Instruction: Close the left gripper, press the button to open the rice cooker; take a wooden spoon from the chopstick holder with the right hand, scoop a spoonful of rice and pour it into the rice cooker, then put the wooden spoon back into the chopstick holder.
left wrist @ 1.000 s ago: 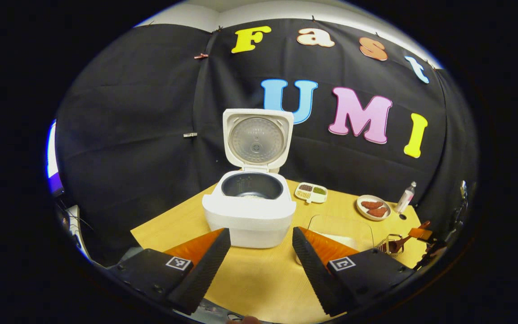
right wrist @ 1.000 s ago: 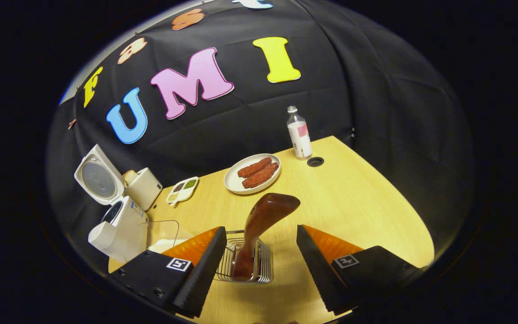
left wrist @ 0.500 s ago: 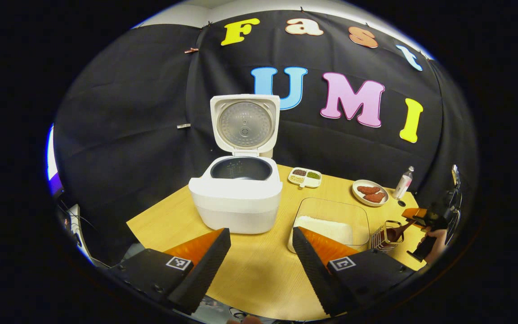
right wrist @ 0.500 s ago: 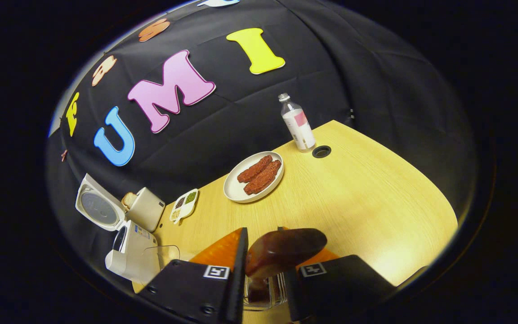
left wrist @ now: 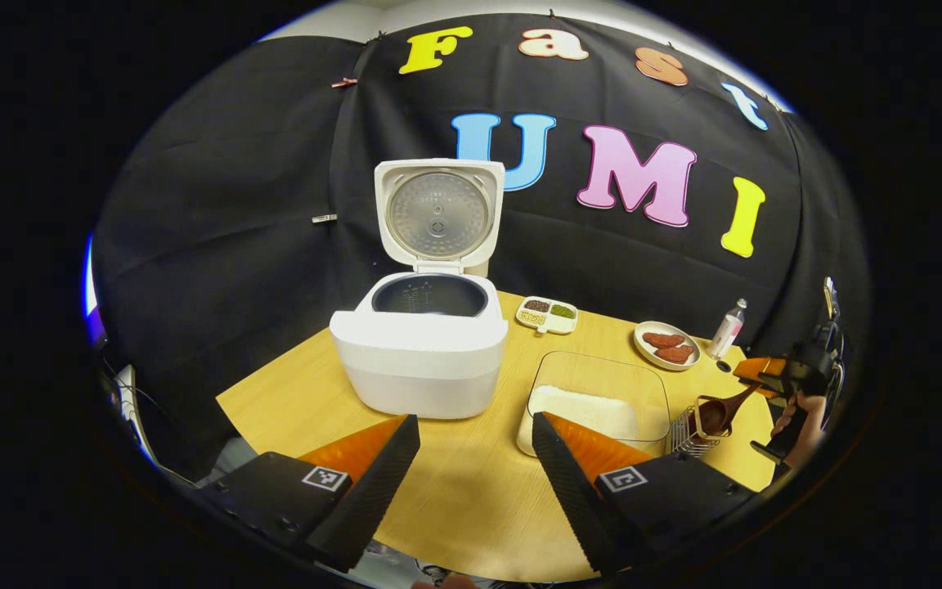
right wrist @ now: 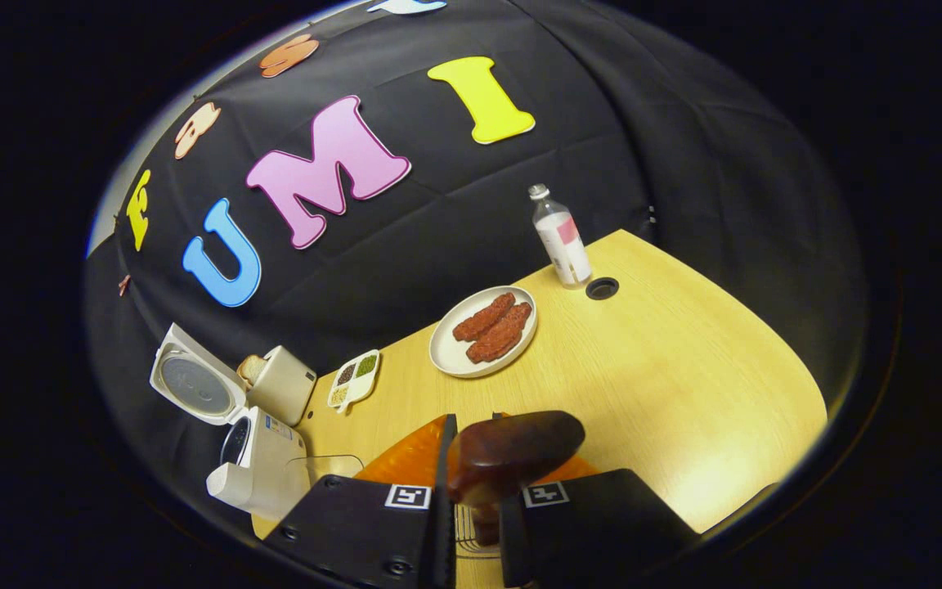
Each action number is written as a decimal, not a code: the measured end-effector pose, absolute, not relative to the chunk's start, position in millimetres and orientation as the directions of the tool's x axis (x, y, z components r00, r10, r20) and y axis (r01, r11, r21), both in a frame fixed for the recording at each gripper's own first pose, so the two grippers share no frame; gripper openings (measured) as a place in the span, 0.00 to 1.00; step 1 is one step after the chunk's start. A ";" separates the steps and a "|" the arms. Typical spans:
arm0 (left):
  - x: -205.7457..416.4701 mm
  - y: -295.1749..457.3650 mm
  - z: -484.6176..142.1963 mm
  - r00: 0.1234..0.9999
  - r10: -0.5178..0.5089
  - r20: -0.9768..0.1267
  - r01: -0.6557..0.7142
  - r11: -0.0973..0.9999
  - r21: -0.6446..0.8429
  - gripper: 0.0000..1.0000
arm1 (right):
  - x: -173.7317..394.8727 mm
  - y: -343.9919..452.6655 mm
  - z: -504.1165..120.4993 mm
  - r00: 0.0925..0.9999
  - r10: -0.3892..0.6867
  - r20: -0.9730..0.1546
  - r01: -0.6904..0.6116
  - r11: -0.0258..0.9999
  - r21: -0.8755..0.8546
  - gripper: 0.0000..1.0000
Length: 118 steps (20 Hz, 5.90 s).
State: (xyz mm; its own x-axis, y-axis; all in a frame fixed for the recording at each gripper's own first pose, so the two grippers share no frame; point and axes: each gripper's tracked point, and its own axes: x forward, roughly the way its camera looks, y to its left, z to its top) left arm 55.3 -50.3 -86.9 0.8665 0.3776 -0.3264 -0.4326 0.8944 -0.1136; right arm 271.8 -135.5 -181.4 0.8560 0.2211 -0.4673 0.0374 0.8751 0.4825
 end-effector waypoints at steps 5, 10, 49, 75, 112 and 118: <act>45.2 -32.6 -96.3 0.885 0.343 -0.316 -0.399 0.908 -0.131 0.96 | 272.3 -124.0 -124.5 0.890 0.200 -0.411 0.008 0.893 0.450 0.25; 40.5 -5.1 -107.4 0.906 0.290 -0.309 -0.351 0.922 -0.164 0.96 | 266.5 -70.9 -67.7 0.917 0.233 -0.323 -0.071 0.894 0.442 0.26; 34.3 63.5 -159.7 0.926 0.119 -0.358 -0.208 0.952 -0.222 0.96 | 187.0 89.6 -206.7 0.771 0.313 -0.555 0.246 0.657 0.713 0.22; 5.1 86.6 -134.8 0.929 0.200 -0.310 -0.277 0.934 -0.226 0.96 | 249.2 130.6 -42.2 0.817 0.438 -0.375 0.258 0.304 0.917 0.20; -12.3 188.8 -120.8 0.917 0.315 -0.246 -0.382 0.872 -0.306 0.96 | 268.5 454.5 -71.1 0.701 0.642 -0.311 -0.697 0.708 -0.108 0.25; -14.4 184.0 -127.1 0.915 0.313 -0.253 -0.382 0.874 -0.300 0.96 | 260.5 463.9 -76.1 0.691 0.660 -0.294 -0.722 0.620 -0.306 0.25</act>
State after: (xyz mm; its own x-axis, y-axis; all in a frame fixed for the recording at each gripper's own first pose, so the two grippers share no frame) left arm -14.4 184.0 -127.1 0.9155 0.3128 -0.2530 -0.3816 0.8744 -0.2997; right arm 260.5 463.9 -76.1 0.6913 0.6599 -0.2942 -0.7223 0.6202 -0.3061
